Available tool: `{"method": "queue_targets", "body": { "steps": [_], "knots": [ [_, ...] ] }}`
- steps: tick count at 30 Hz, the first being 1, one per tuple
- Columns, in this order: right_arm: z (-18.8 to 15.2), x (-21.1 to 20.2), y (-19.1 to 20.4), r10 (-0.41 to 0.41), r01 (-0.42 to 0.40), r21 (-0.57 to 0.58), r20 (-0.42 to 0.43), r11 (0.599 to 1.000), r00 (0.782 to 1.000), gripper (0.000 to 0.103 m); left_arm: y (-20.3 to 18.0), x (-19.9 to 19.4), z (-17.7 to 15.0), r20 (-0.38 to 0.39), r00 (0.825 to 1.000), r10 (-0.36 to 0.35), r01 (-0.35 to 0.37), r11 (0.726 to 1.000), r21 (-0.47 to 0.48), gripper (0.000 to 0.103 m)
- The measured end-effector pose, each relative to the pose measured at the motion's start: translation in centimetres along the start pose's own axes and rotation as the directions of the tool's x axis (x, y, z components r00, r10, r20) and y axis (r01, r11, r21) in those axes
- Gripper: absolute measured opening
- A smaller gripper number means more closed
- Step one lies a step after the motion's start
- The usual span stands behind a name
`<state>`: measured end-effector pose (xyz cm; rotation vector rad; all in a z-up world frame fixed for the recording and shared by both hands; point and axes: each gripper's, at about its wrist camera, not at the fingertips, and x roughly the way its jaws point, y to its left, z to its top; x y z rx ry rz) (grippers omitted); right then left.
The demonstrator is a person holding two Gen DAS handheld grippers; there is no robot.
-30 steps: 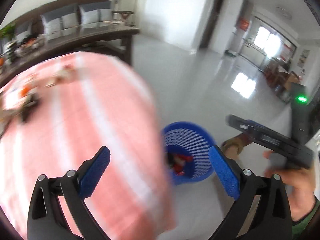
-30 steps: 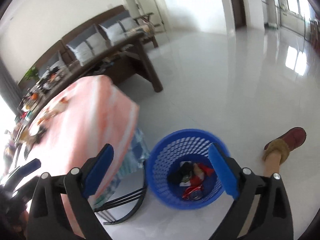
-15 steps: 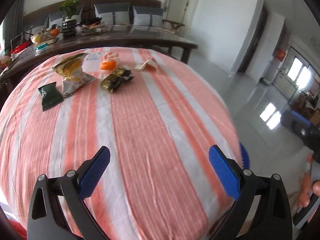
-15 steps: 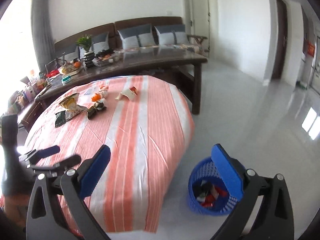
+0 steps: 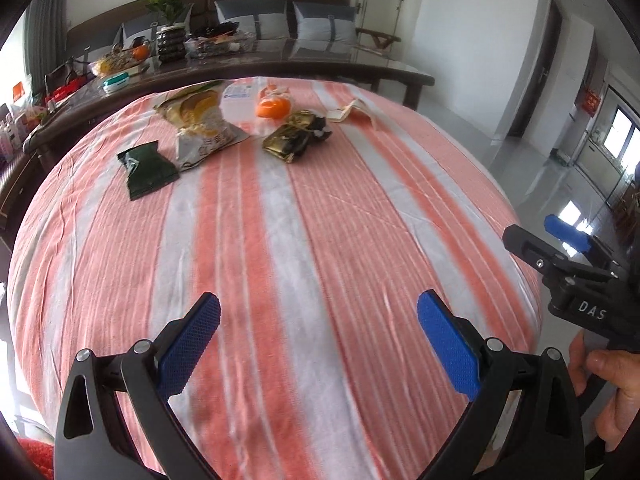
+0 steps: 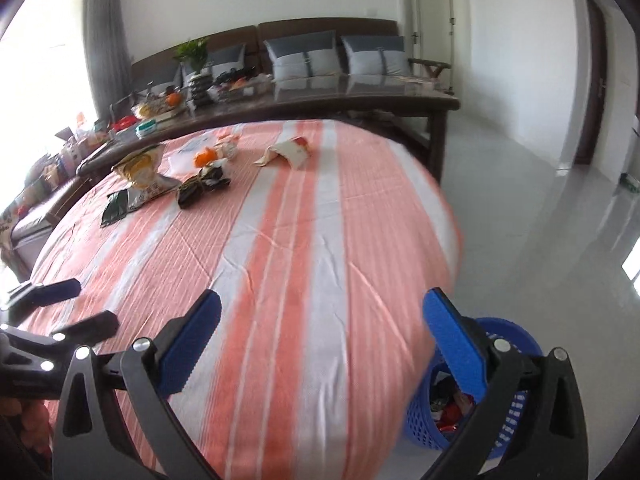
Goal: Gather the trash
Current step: 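Move both tools back over the table toward the gold wrapper, then grasp the gold wrapper with the left tool while the right tool grasps the white-and-red paper cup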
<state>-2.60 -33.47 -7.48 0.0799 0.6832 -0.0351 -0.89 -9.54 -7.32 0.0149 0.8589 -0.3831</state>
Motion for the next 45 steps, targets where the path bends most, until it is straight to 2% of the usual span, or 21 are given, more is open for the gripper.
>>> {"method": "queue_targets", "body": {
  "steps": [2,5,8,14,21,26,29,30,33,36,38,39,40,42,45],
  "knots": [
    [0.2,0.8,0.3,0.008,-0.008,-0.020,-0.012,1.000,1.000,0.098,0.6,0.2,0.4,-0.013,1.000,-0.011,0.011,1.000,-0.014,0.098],
    [0.5,2.3,0.7,0.029,-0.035,-0.076,-0.078,0.997,0.997,0.098,1.3,0.7,2.2,-0.024,0.999,-0.042,0.041,0.999,-0.022,0.098],
    [0.0,3.3,1.3,0.033,-0.048,-0.139,-0.109,0.989,0.994,0.098,1.5,1.7,4.8,-0.015,0.999,-0.052,0.052,0.999,0.012,0.098],
    [-0.7,4.4,1.2,0.080,-0.097,-0.115,-0.148,0.989,0.986,0.098,1.3,5.8,10.3,-0.032,0.998,-0.053,0.055,0.995,0.078,0.098],
    [-1.2,4.3,1.6,0.082,-0.097,-0.119,-0.125,0.988,0.989,0.098,0.3,10.5,13.9,-0.057,0.998,-0.010,0.018,0.989,0.147,0.098],
    [-1.3,4.3,1.5,0.081,-0.094,-0.118,-0.110,0.989,0.991,0.098,0.3,13.6,14.3,-0.086,0.996,0.033,-0.016,0.979,0.201,0.098],
    [-1.5,4.2,1.6,0.076,-0.086,-0.115,-0.089,0.990,0.993,0.098,0.4,14.7,14.5,-0.083,0.996,0.035,-0.017,0.979,0.205,0.098],
    [-1.6,4.2,1.6,0.075,-0.085,-0.114,-0.084,0.990,0.994,0.098,0.4,14.9,14.5,-0.077,0.996,0.033,-0.017,0.978,0.206,0.095],
    [-1.6,4.2,1.6,0.078,-0.087,-0.115,-0.077,0.990,0.994,0.098,0.7,15.1,14.3,-0.093,0.995,0.020,-0.002,0.982,0.187,0.066],
    [-1.6,4.3,1.5,0.082,-0.089,-0.117,-0.067,0.989,0.994,0.098,0.8,13.9,13.5,-0.103,0.994,0.031,-0.013,0.986,0.165,0.060],
    [-1.6,4.3,1.5,0.084,-0.091,-0.118,-0.063,0.989,0.994,0.098,0.6,12.7,12.5,-0.124,0.992,0.014,0.005,0.988,0.152,0.060],
    [-1.5,4.3,1.5,0.085,-0.092,-0.118,-0.061,0.989,0.995,0.098,0.4,12.3,12.1,-0.129,0.992,0.004,0.016,0.987,0.158,0.066],
    [-1.6,4.3,1.5,0.084,-0.091,-0.118,-0.059,0.989,0.995,0.098,0.0,11.8,11.7,-0.128,0.992,-0.009,0.032,0.983,0.178,0.080],
    [-1.7,4.3,1.5,0.081,-0.087,-0.117,-0.051,0.989,0.995,0.098,-0.3,11.6,11.6,-0.104,0.995,0.001,0.021,0.978,0.207,0.087],
    [-1.6,4.4,1.5,0.077,-0.082,-0.114,-0.048,0.990,0.996,0.098,0.2,12.7,12.4,-0.088,0.996,0.034,-0.017,0.982,0.190,0.087]
  ]
}}
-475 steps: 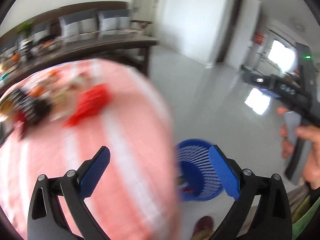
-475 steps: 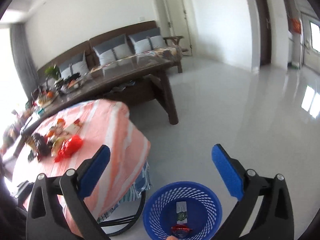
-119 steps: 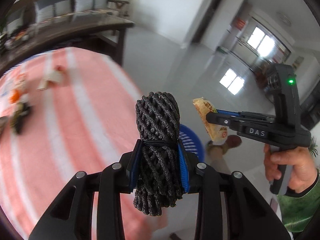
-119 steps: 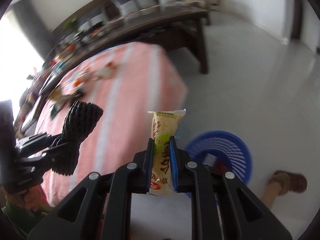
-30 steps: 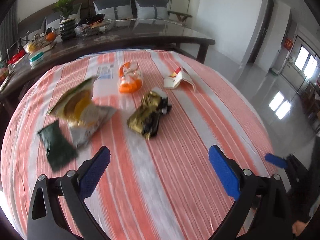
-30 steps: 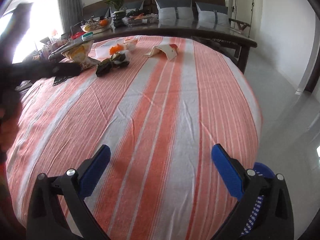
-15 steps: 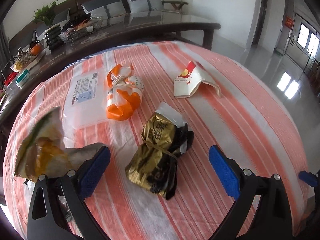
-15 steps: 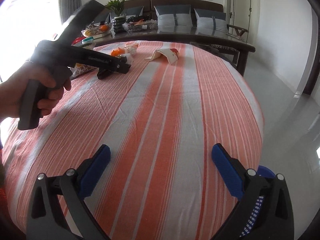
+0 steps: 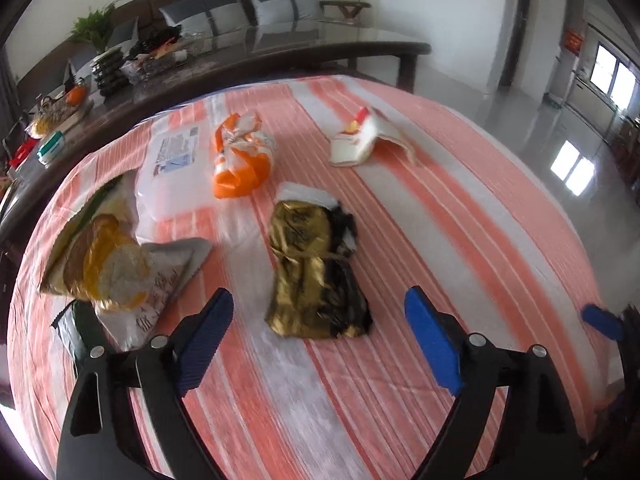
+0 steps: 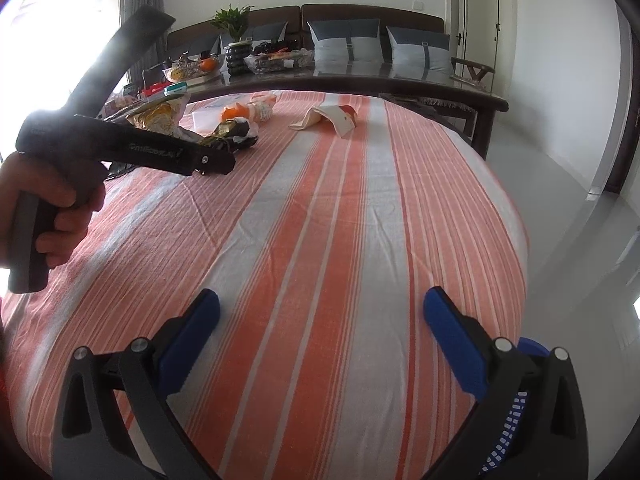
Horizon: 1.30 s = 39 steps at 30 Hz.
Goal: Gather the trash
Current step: 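Grasp the gold wrapper with the left tool while the right tool grasps the white-and-red paper cup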
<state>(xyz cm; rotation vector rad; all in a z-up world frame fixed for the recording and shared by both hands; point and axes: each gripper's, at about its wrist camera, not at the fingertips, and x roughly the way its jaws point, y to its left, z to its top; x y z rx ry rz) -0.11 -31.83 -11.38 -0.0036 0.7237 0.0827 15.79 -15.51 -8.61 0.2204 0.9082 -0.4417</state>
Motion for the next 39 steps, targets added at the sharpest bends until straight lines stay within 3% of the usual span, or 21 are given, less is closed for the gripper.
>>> {"method": "queue_targets", "body": {
  "steps": [3,5,7,8,12,17,22,27,30,35,36,37,39],
  "knots": [
    [0.1,0.1,0.0,0.000,0.000,0.001,-0.004,1.000,1.000,0.098,1.0,1.4,0.9,-0.010,1.000,-0.015,0.014,0.997,-0.079,0.087],
    [0.1,0.1,0.0,0.000,0.000,0.002,-0.007,1.000,1.000,0.098,0.6,1.7,1.2,-0.007,1.000,0.009,-0.009,0.998,-0.065,0.078],
    [0.1,0.1,0.0,0.000,0.000,0.002,-0.011,1.000,1.000,0.098,0.0,1.4,1.2,0.001,1.000,0.016,-0.016,0.999,-0.034,0.045],
    [0.1,0.1,0.0,0.000,0.000,0.003,-0.015,1.000,1.000,0.098,-0.1,1.2,1.1,0.001,1.000,0.000,0.000,1.000,-0.025,0.040],
    [0.3,-0.1,-0.3,0.014,-0.014,0.001,-0.063,1.000,0.998,0.098,0.4,-1.4,-1.5,-0.005,0.999,-0.040,0.039,0.998,-0.043,0.038],
    [1.9,0.5,-1.1,0.037,-0.037,0.006,-0.157,0.999,0.987,0.098,2.1,-5.2,-6.4,-0.001,1.000,-0.008,0.007,0.991,-0.134,0.038],
    [7.6,5.1,-2.1,0.159,-0.128,0.153,-0.214,0.980,0.964,0.098,2.5,-6.3,-8.1,0.049,0.999,-0.005,0.013,0.987,-0.160,0.038],
    [13.8,11.5,-3.3,0.101,-0.035,0.295,-0.212,0.955,0.972,0.097,2.8,-5.9,-8.0,0.033,0.999,-0.021,0.026,0.985,-0.172,0.039],
    [15.8,14.1,-2.8,0.078,-0.011,0.323,-0.195,0.946,0.978,0.086,2.1,-5.8,-7.9,0.021,1.000,0.022,-0.019,0.990,-0.137,0.039],
    [17.2,16.8,-1.3,0.050,0.018,0.333,-0.196,0.943,0.979,0.085,2.2,-5.8,-7.9,0.023,1.000,0.014,-0.011,0.990,-0.143,0.039],
    [17.5,17.1,-1.3,0.035,0.034,0.330,-0.199,0.943,0.979,0.079,2.2,-5.8,-8.0,0.023,1.000,0.015,-0.012,0.990,-0.143,0.039],
    [17.7,17.4,-1.3,-0.005,0.072,0.318,-0.208,0.945,0.978,0.062,2.2,-5.8,-8.0,0.022,1.000,0.018,-0.015,0.990,-0.140,0.039],
    [18.0,17.4,-1.6,-0.055,0.120,0.301,-0.217,0.946,0.975,0.042,2.1,-5.9,-8.0,0.021,1.000,0.021,-0.018,0.990,-0.138,0.039]
  ]
}}
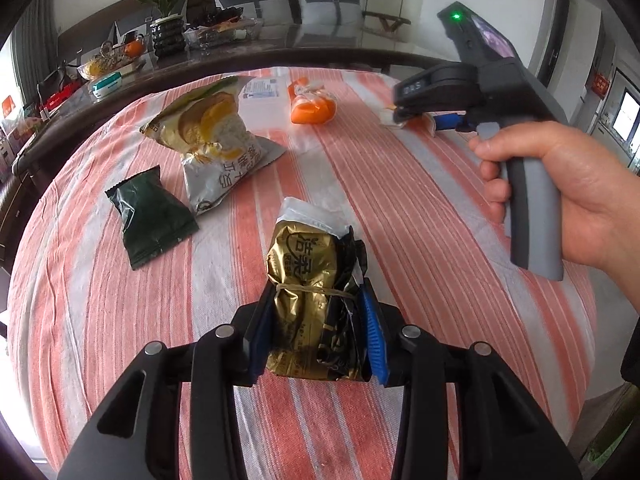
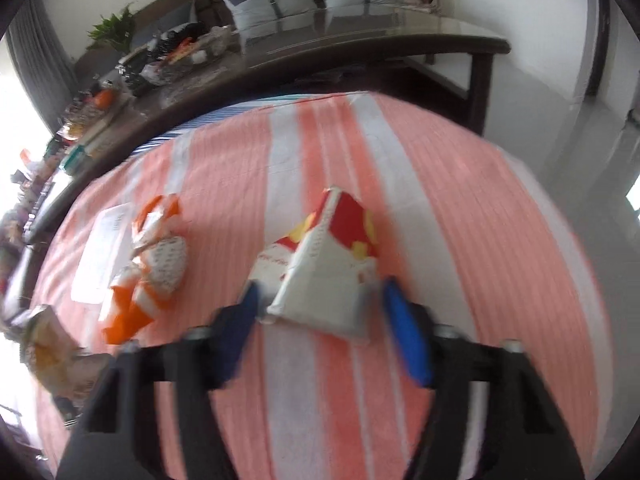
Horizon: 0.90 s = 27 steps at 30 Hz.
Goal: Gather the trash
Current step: 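Grasp the gold wrapper with the left tool while the right tool grasps the white-and-red paper cup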
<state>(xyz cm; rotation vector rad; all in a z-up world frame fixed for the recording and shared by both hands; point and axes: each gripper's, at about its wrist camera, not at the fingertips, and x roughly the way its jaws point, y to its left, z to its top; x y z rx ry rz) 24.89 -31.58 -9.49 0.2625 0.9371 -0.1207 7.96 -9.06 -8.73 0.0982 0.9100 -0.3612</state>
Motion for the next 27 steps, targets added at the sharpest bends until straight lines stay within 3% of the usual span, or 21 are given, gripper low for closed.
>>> {"method": "queue_targets", "body": {
  "steps": [2,5,8,11,14,17,20,22,24,27],
  "knots": [
    [-0.5,-0.7,-1.0,0.032,-0.032,0.020,-0.001,0.999,0.999,0.034,0.1,0.0,0.0,0.000,1.000,-0.002,0.002,1.000,-0.002,0.039],
    [-2.1,-2.4,-1.6,0.081,-0.081,-0.045,-0.012,0.996,0.997,0.034,0.0,0.0,0.0,0.000,1.000,-0.002,0.002,1.000,-0.002,0.039],
    [-5.9,-5.6,-1.5,0.165,-0.172,-0.179,-0.054,0.969,0.985,0.034,-0.1,0.0,0.0,-0.001,1.000,0.005,-0.005,1.000,0.003,0.039],
    [-11.2,-9.3,-1.2,0.195,-0.212,-0.311,-0.087,0.926,0.977,0.034,0.1,-0.1,-0.1,0.002,1.000,-0.004,0.004,1.000,-0.016,0.039],
    [-15.6,-11.9,-1.6,0.201,-0.225,-0.347,-0.102,0.911,0.974,0.035,0.6,-0.8,-0.6,0.004,0.998,-0.058,0.058,0.995,-0.081,0.039],
    [-18.8,-14.1,-2.3,0.194,-0.201,-0.372,-0.057,0.906,0.979,0.037,0.0,-2.1,-2.0,-0.009,0.996,-0.087,0.086,0.993,-0.081,0.040],
    [-20.6,-15.2,-3.1,0.186,-0.185,-0.364,-0.031,0.913,0.982,0.050,-0.4,-3.3,-3.5,-0.014,0.995,-0.094,0.093,0.993,-0.073,0.044],
    [-21.1,-15.3,-3.8,0.182,-0.180,-0.348,-0.026,0.920,0.983,0.068,-0.5,-3.9,-4.2,-0.019,0.993,-0.119,0.117,0.991,-0.066,0.063],
    [-20.8,-15.1,-4.1,0.183,-0.182,-0.329,-0.027,0.927,0.983,0.076,-0.7,-4.4,-4.7,-0.019,0.990,-0.138,0.137,0.989,-0.052,0.076],
    [-20.9,-15.3,-4.6,0.202,-0.209,-0.317,-0.056,0.925,0.978,0.083,-0.9,-4.6,-5.0,-0.028,0.991,-0.129,0.128,0.991,-0.025,0.081]
  ]
}}
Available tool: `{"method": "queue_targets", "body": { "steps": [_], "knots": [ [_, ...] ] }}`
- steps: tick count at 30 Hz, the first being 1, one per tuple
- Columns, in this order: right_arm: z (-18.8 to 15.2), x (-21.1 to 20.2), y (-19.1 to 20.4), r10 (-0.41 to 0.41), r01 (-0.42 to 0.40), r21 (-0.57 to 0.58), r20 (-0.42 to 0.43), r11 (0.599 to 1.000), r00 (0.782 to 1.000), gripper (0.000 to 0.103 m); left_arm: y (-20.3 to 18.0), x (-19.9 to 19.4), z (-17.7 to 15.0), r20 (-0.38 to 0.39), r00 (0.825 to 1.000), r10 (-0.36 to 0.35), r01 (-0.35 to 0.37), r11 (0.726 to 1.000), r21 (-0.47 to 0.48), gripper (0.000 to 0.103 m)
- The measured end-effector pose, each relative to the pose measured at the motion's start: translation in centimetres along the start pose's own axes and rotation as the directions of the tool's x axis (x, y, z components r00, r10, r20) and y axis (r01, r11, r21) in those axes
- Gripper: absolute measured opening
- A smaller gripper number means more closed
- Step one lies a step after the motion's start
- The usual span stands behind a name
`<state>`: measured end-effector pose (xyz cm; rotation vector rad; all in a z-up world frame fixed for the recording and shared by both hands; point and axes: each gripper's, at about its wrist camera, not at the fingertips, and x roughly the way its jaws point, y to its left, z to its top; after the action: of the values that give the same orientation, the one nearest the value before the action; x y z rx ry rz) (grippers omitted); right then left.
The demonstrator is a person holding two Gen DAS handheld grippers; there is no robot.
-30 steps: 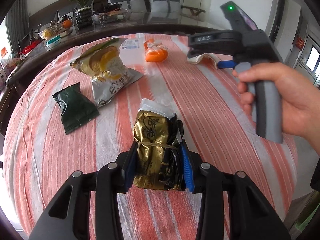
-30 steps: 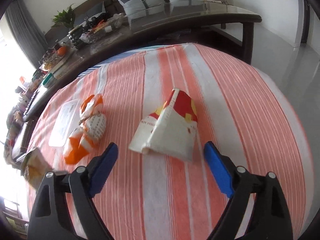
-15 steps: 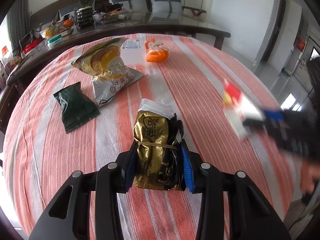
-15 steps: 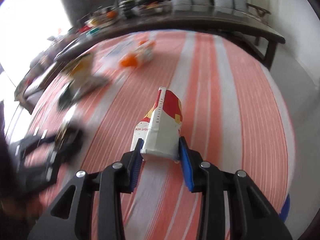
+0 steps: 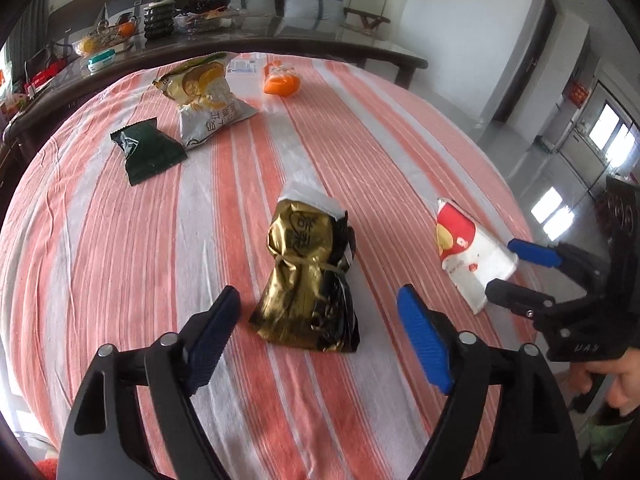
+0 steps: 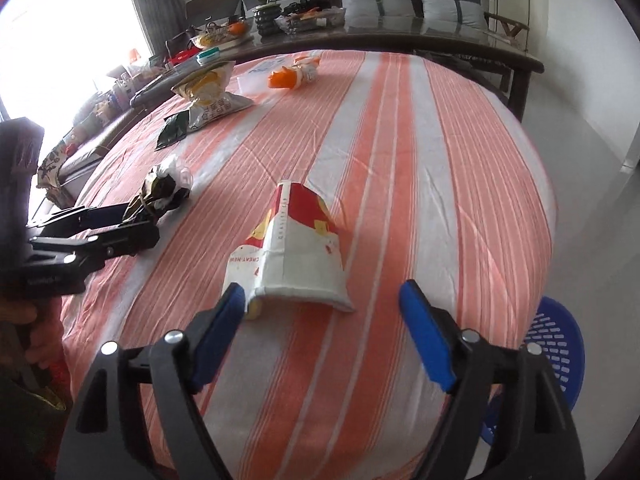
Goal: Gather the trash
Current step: 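Grasp the gold wrapper with the left tool while the right tool grasps the white-and-red paper cup, then carry the gold wrapper and paper cup to the blue basket and release both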
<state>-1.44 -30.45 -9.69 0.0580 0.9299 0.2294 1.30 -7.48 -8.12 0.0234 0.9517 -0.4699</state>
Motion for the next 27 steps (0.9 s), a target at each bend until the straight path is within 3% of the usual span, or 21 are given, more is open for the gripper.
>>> {"method": "queue_targets", "body": {
  "steps": [5,11,15,18,21,27],
  "knots": [
    [1.3,-0.3,0.2,0.036,-0.038,-0.032,-0.085,0.999,0.996,0.085,-0.2,-0.2,0.5,-0.021,1.000,-0.020,0.020,1.000,0.020,0.082],
    [4.2,0.6,0.4,0.047,-0.057,-0.051,-0.171,0.997,0.984,0.085,-0.6,0.4,1.9,-0.078,0.997,0.006,0.000,0.998,0.066,0.081],
    [5.1,1.4,0.7,0.032,-0.047,-0.065,-0.216,0.997,0.976,0.080,-1.1,0.9,1.9,-0.094,0.994,0.047,-0.040,0.996,0.084,0.070],
    [5.3,1.9,1.1,0.041,-0.059,-0.069,-0.238,0.996,0.971,0.069,-0.9,1.4,1.8,-0.107,0.991,0.075,-0.067,0.994,0.081,0.060],
    [5.1,2.2,1.3,0.027,-0.048,-0.077,-0.258,0.996,0.966,0.036,-0.9,1.4,1.8,-0.096,0.990,0.102,-0.092,0.991,0.102,0.042],
    [5.1,0.2,1.4,0.042,-0.055,-0.062,-0.190,0.997,0.981,0.032,-2.1,-0.1,2.1,-0.055,0.996,0.076,-0.069,0.990,0.120,0.035]
  ]
}}
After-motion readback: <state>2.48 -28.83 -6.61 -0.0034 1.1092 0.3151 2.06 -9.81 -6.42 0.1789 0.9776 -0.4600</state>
